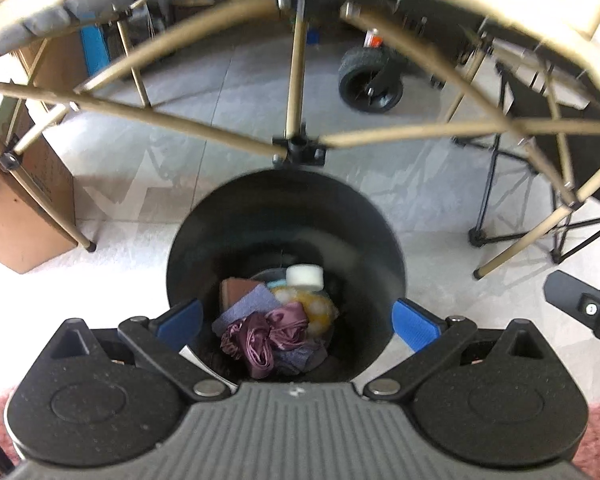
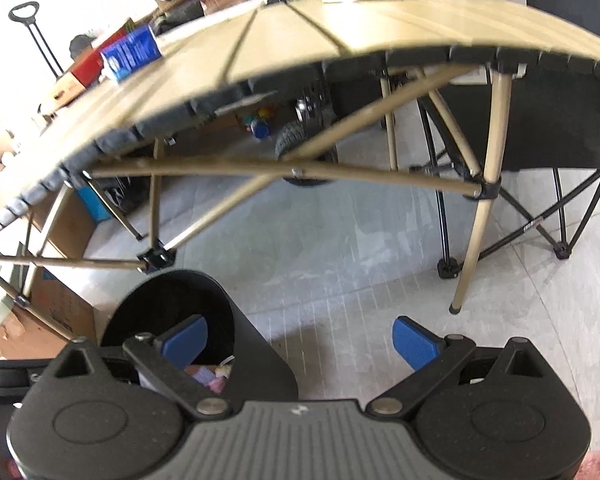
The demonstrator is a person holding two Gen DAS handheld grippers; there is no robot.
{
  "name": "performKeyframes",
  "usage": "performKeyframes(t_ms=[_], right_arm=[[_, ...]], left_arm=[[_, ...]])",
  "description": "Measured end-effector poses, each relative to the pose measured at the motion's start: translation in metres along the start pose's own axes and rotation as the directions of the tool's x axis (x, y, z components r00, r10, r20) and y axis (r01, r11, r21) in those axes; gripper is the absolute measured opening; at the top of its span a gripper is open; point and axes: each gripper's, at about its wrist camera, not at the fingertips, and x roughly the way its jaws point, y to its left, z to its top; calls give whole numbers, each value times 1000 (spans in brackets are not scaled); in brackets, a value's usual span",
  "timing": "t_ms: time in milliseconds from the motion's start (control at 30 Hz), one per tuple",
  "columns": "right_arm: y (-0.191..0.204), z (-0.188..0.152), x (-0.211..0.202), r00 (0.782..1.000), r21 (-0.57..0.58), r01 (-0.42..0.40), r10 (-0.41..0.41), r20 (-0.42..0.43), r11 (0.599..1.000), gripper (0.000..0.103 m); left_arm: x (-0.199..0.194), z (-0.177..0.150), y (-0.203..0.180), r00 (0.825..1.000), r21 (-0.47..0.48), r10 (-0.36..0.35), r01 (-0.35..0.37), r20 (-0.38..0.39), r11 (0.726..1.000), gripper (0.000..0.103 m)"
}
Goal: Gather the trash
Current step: 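Raise both tools back up toward the table items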
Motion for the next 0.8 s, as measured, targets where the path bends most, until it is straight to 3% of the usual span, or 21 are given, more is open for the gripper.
performKeyframes(t_ms=[333,800], right_arm=[[24,21,-57,987,-55,-74,82,141,996,100],[96,99,-98,915,-228,-162,232,329,960,103]], left_arm=[[-78,5,14,986,33,-11,5,167,999,103],[-147,57,58,932,-45,18,-2,362,999,103]])
